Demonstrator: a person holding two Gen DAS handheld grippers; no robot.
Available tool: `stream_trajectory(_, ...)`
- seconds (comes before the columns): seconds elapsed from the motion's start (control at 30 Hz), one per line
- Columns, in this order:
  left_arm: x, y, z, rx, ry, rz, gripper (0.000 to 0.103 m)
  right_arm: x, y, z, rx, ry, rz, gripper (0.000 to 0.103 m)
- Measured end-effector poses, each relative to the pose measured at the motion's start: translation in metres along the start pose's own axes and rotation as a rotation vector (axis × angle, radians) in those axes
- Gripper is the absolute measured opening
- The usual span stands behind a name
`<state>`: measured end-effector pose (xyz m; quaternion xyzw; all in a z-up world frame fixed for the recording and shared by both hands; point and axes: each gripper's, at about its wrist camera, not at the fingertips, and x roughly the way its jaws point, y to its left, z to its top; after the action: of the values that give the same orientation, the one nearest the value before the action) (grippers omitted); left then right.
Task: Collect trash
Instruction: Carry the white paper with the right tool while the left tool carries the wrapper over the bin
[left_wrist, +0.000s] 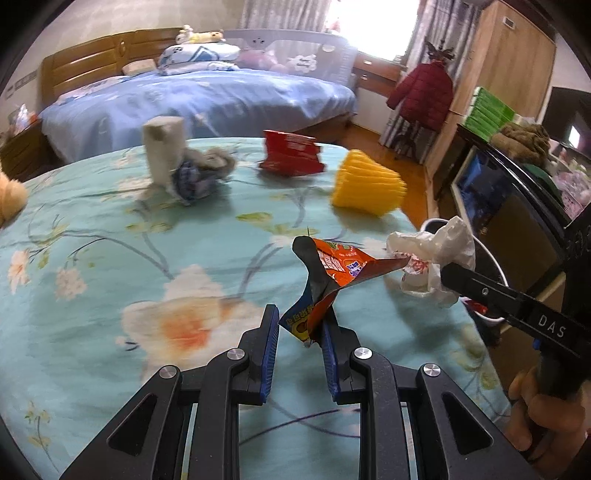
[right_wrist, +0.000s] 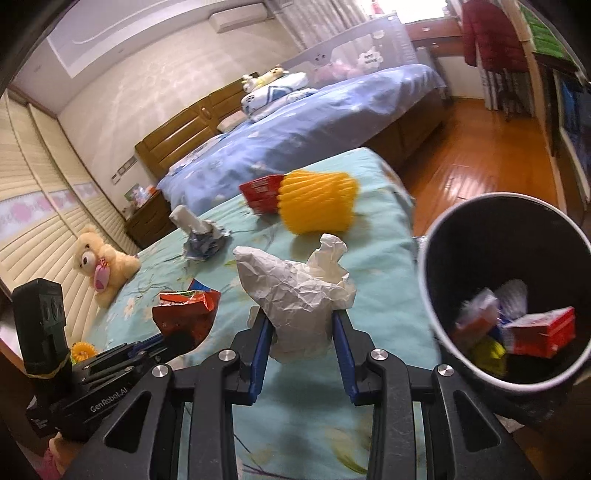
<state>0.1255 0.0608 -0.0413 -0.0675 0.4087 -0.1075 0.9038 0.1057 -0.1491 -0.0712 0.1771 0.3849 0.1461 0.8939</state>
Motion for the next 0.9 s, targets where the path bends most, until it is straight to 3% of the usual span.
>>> stream_trajectory(0.9, 0.047, -0.098, 0.016, 0.179, 0.032, -0.092, 0.021, -0.058, -0.089, -0.007, 0.146, -0.086, -0.137, 0.033)
